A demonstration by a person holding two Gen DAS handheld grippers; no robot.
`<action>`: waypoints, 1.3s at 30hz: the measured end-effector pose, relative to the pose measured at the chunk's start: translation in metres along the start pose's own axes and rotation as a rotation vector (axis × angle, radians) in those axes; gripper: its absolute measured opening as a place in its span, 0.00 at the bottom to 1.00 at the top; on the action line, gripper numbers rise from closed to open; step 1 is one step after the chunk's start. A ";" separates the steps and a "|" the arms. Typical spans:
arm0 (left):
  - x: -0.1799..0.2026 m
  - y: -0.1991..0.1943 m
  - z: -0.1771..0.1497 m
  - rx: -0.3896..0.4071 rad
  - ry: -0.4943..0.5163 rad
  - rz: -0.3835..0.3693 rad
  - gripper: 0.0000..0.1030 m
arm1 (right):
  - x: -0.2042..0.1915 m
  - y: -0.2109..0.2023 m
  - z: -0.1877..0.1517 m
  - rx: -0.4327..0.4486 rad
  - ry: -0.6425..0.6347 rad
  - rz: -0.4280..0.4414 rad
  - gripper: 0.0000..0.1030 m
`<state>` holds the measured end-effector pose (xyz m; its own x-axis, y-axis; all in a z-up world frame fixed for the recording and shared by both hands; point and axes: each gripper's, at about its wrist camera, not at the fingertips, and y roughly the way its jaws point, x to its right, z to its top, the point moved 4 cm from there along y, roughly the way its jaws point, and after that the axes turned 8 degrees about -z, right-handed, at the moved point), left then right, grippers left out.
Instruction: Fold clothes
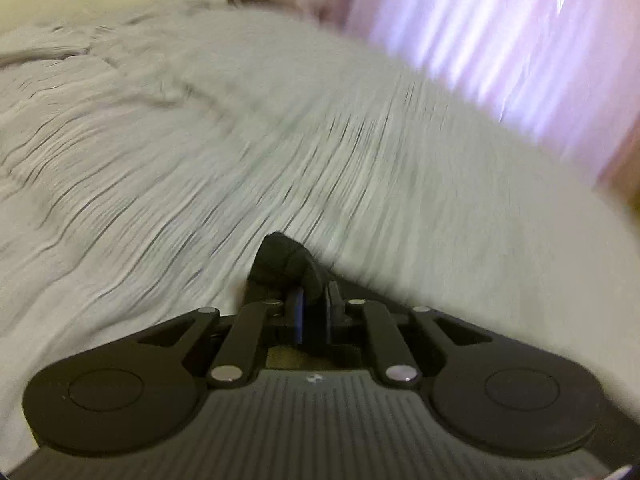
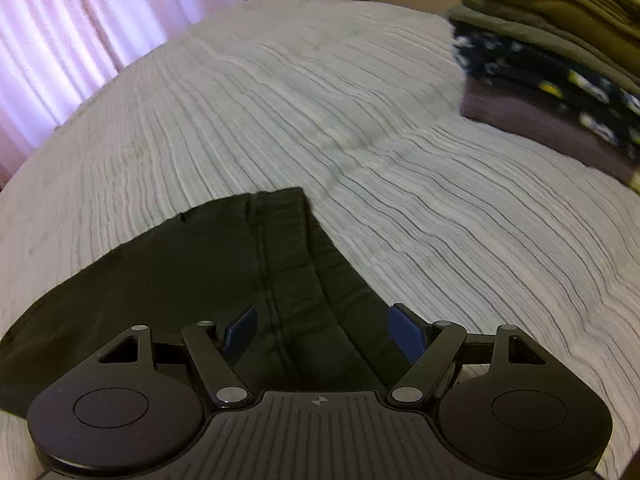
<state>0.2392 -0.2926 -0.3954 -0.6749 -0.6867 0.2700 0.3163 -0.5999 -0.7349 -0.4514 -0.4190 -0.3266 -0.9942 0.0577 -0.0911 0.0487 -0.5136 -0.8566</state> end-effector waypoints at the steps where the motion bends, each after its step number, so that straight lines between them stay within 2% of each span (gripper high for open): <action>1: -0.002 0.002 -0.006 -0.026 0.018 0.023 0.15 | 0.002 0.000 -0.003 -0.007 0.013 -0.008 0.74; 3: -0.006 -0.003 -0.018 -0.036 0.017 0.051 0.21 | 0.006 -0.002 -0.010 -0.029 0.038 -0.044 0.74; 4: -0.010 -0.005 -0.022 -0.032 -0.010 0.060 0.26 | 0.008 -0.005 -0.014 -0.035 0.046 -0.066 0.74; 6: -0.017 -0.015 -0.022 -0.010 -0.054 0.079 0.30 | 0.015 -0.014 -0.019 -0.038 0.051 -0.093 0.74; 9: -0.022 -0.035 -0.018 0.037 -0.095 0.141 0.29 | 0.027 -0.027 -0.021 -0.016 0.058 -0.096 0.74; 10: -0.024 -0.042 -0.016 0.049 -0.119 0.148 0.24 | 0.032 -0.031 -0.021 -0.008 0.059 -0.093 0.74; 13: -0.010 -0.077 -0.029 0.039 -0.167 0.111 0.22 | 0.039 -0.032 -0.018 -0.010 0.033 -0.039 0.74; 15: 0.009 -0.098 -0.047 0.009 -0.182 0.029 0.22 | 0.040 -0.026 -0.014 -0.021 -0.015 0.033 0.74; 18: 0.049 -0.132 -0.091 -0.040 -0.240 -0.110 0.22 | 0.038 -0.008 -0.005 -0.061 -0.094 0.178 0.74; 19: 0.062 -0.143 -0.108 -0.055 -0.269 -0.149 0.22 | 0.038 0.000 -0.001 -0.086 -0.119 0.229 0.71; 20: 0.075 -0.152 -0.126 -0.076 -0.301 -0.183 0.22 | 0.038 0.009 0.002 -0.109 -0.147 0.274 0.58; 21: 0.088 -0.160 -0.145 -0.101 -0.334 -0.213 0.22 | 0.039 0.017 0.005 -0.143 -0.167 0.309 0.54; 24: 0.116 -0.179 -0.188 -0.147 -0.351 -0.238 0.22 | 0.043 0.046 0.010 -0.270 -0.201 0.442 0.54; 27: 0.137 -0.198 -0.223 -0.178 -0.344 -0.235 0.22 | 0.051 0.069 0.014 -0.328 -0.206 0.532 0.54; 30: 0.149 -0.210 -0.246 -0.190 -0.357 -0.222 0.22 | 0.057 0.083 0.021 -0.360 -0.128 0.624 0.53; 31: 0.152 -0.214 -0.252 -0.191 -0.364 -0.217 0.22 | 0.056 0.084 0.023 -0.360 -0.115 0.655 0.47; 32: 0.155 -0.217 -0.256 -0.192 -0.369 -0.214 0.22 | 0.052 0.083 0.025 -0.348 -0.125 0.671 0.27; 34: 0.161 -0.220 -0.261 -0.192 -0.380 -0.210 0.22 | 0.040 0.081 0.026 -0.329 -0.190 0.649 0.17; 35: 0.164 -0.221 -0.262 -0.191 -0.379 -0.209 0.22 | 0.036 0.079 0.027 -0.314 -0.214 0.654 0.05; 39: 0.173 -0.224 -0.260 -0.182 -0.349 -0.213 0.22 | 0.024 0.049 0.036 -0.185 -0.322 0.624 0.03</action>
<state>-0.1216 -0.1704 -0.3456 -0.4370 -0.6721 0.5977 0.0516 -0.6822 -0.7294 -0.4764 -0.4739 -0.3528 -0.7535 -0.4687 -0.4610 0.6031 -0.2137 -0.7685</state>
